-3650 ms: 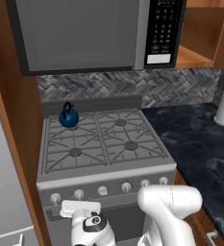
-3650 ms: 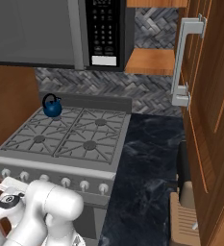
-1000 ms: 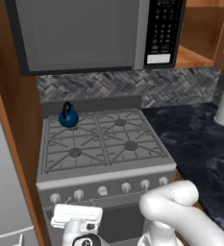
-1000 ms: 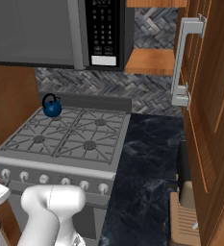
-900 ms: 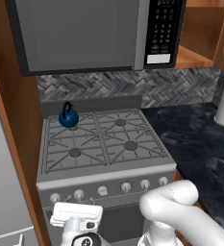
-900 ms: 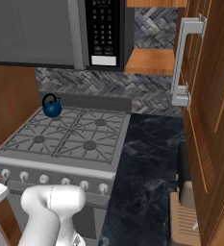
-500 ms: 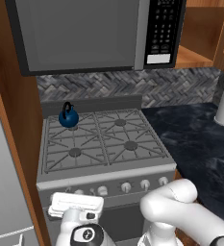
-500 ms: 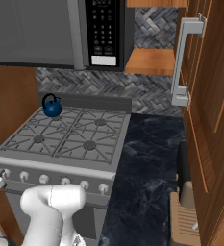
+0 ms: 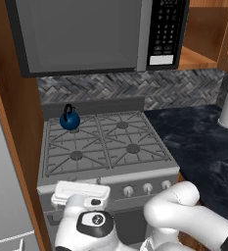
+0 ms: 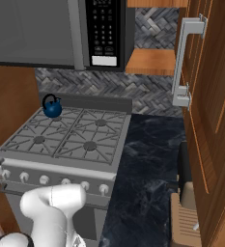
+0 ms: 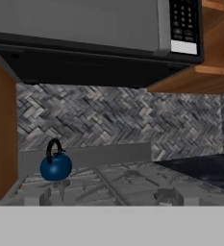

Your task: The kettle is done boiling. Turn off the stove, then wait for 300 timesteps before moving the kettle to the dining table.

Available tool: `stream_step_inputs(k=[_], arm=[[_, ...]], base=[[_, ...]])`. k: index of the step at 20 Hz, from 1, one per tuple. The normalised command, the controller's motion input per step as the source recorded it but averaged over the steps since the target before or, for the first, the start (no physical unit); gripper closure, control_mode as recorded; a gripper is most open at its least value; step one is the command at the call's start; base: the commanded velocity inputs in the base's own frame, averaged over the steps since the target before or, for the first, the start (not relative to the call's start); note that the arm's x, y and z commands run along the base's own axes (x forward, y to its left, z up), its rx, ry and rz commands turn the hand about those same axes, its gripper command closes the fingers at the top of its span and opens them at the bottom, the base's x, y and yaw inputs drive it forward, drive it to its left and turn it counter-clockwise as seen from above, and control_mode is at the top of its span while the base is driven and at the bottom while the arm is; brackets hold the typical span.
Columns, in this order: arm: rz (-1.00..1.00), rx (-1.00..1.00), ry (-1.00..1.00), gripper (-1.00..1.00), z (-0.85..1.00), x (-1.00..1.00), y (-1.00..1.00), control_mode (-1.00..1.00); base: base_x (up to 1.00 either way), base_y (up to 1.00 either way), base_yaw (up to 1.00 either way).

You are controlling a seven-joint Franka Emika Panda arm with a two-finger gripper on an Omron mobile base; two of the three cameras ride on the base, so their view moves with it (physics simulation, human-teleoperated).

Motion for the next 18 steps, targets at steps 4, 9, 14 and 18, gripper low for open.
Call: stream_step_inputs(k=[4,9,14,18], arm=[[-0.02,0.0,0.14,-1.0,0.48,0.2,-0.04,-1.0],[-0.02,0.0,0.14,-1.0,0.41,0.32,0.0,-1.0],[-0.02,0.0,0.16,-1.0,0.39,0.35,0.0,-1.0],[-0.02,0.01,0.15,-1.0,0.25,0.32,0.0,-1.0]], base=[[0.0,0.0,0.0],[0.0,0.0,0.0],[0.0,0.0,0.0],[0.0,0.0,0.0]])
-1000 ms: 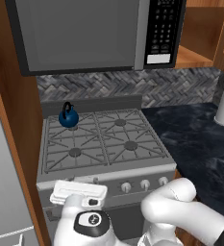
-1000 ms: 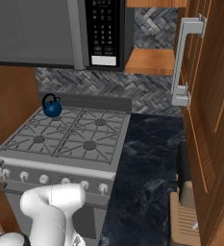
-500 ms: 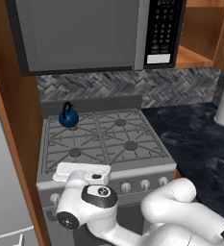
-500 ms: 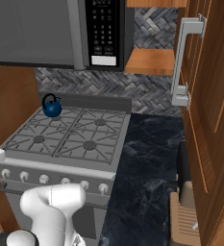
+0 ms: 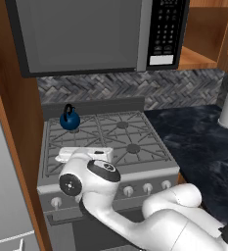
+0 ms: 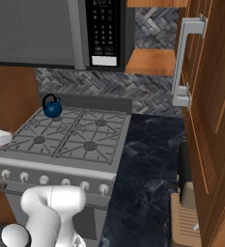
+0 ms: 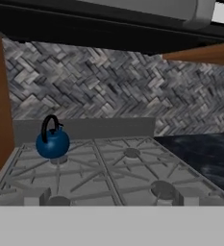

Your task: The kettle is done boiling. Turn off the stove, then wait for 300 timesteps before moving the kettle to the dining table.

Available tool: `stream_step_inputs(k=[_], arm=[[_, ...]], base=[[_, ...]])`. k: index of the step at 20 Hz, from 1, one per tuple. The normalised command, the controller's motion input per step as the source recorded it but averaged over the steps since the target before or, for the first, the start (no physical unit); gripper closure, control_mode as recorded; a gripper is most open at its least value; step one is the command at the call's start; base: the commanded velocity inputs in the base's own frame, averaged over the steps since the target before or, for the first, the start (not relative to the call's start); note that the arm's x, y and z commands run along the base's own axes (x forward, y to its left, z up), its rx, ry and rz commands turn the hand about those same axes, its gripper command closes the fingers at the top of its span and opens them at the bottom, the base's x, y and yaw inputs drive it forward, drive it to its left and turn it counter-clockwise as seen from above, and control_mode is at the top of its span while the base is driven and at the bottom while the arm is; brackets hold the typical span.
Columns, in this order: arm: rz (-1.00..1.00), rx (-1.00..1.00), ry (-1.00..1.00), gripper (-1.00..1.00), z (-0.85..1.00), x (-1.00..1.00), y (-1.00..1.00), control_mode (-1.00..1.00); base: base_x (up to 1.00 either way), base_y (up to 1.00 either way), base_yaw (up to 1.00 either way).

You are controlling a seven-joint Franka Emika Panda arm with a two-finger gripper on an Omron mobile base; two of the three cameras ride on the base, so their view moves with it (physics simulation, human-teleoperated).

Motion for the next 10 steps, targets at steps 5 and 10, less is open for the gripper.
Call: stream_step_inputs(k=[5,10], arm=[[0.0,0.09,0.08,-1.0,0.0,0.22,-0.04,-1.0],[-0.04,0.08,0.13,-1.0,0.01,0.54,0.0,-1.0]], base=[[0.0,0.0,0.0],[0.0,0.0,0.0]])
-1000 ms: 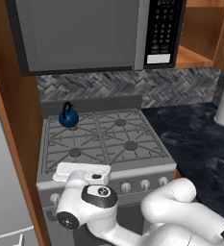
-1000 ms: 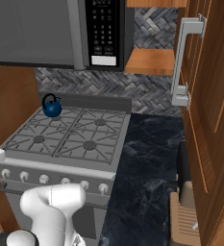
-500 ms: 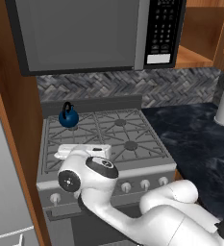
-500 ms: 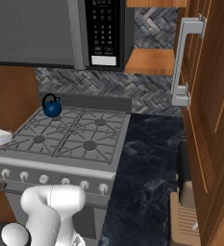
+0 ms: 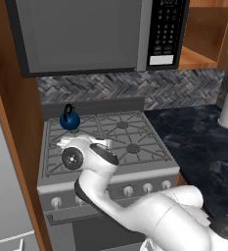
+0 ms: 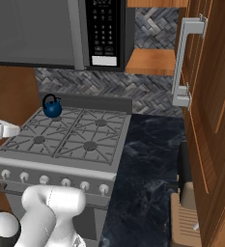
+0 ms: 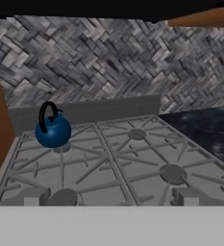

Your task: The kettle is done boiling. Turn off the stove, then wait for 300 timesteps before moving the kettle to the dining table.

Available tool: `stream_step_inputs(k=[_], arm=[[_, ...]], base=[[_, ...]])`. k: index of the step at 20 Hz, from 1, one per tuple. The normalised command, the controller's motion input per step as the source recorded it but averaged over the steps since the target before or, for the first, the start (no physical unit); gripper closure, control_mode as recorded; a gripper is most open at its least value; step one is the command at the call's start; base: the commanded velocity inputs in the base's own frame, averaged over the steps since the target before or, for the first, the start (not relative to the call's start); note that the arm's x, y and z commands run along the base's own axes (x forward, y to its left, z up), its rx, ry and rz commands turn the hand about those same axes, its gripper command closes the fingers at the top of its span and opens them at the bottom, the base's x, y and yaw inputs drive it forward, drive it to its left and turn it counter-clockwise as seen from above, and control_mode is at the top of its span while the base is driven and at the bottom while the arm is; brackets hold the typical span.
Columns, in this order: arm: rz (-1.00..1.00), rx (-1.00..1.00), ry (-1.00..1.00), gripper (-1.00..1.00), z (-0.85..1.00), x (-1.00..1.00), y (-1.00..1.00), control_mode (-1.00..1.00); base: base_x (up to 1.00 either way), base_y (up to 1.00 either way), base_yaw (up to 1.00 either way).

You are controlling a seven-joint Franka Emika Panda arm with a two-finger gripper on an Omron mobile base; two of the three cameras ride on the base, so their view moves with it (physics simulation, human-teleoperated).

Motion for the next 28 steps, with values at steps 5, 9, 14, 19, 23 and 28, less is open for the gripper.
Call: stream_step_inputs(k=[5,9,14,19,23,28], arm=[[-0.04,0.06,0.13,-1.0,0.04,0.46,0.01,-1.0],[-0.04,0.02,0.13,-1.0,0.16,0.41,0.09,-1.0],[-0.04,0.0,0.12,-1.0,0.15,0.39,0.13,-1.0],[-0.02,0.0,0.08,-1.0,0.03,0.44,0.12,-1.0],[0.0,-0.01,0.03,-1.0,0.0,0.43,0.07,-1.0],[0.0,-0.01,0.01,-1.0,0.0,0.41,0.12,-1.0]], base=[[0.0,0.0,0.0],[0.0,0.0,0.0],[0.0,0.0,0.0],[0.0,0.0,0.0],[0.0,0.0,0.0],[0.0,0.0,0.0]])
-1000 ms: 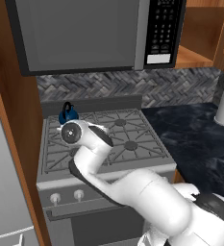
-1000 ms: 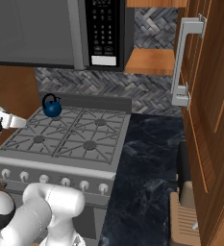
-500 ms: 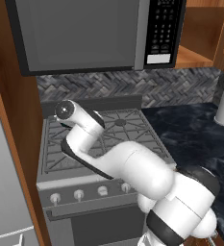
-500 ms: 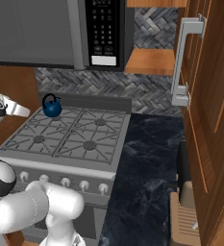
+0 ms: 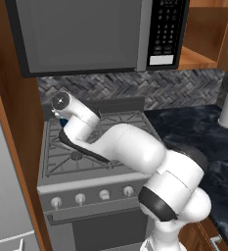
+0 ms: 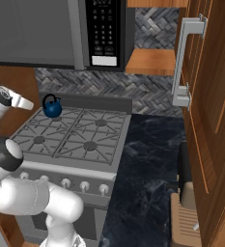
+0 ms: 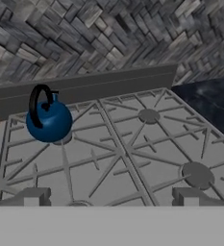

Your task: The kettle is done boiling. Turn off the stove, then wait for 300 timesteps before moving the kettle to the dining table.

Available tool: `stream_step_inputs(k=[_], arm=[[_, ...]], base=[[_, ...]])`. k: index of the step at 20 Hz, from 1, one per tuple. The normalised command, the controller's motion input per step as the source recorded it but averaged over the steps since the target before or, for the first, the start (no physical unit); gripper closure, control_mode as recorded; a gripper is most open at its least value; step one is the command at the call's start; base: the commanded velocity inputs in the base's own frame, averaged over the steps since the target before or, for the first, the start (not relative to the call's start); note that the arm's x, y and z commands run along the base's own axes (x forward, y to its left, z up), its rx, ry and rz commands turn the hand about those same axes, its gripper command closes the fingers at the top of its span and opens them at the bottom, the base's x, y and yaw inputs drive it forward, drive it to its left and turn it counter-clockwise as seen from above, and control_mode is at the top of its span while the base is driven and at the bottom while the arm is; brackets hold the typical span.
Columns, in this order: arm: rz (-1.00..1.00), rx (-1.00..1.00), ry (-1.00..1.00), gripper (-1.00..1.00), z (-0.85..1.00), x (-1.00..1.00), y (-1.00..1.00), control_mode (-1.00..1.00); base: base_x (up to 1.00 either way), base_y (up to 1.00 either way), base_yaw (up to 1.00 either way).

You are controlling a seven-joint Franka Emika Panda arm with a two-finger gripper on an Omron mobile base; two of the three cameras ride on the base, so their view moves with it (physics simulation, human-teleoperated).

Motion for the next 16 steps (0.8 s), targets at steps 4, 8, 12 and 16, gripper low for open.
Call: stream_step_inputs(k=[4,8,12,16], arm=[[0.0,0.0,0.0,-1.0,0.0,0.29,0.01,-1.0],[0.0,0.0,0.01,-1.0,0.0,0.36,0.0,-1.0],[0.0,0.0,0.0,-1.0,0.0,0.34,0.0,-1.0],[0.0,0.0,0.0,-1.0,0.0,0.41,0.01,-1.0]], base=[[0.0,0.0,0.0],[0.0,0.0,0.0],[0.0,0.0,0.0],[0.0,0.0,0.0]])
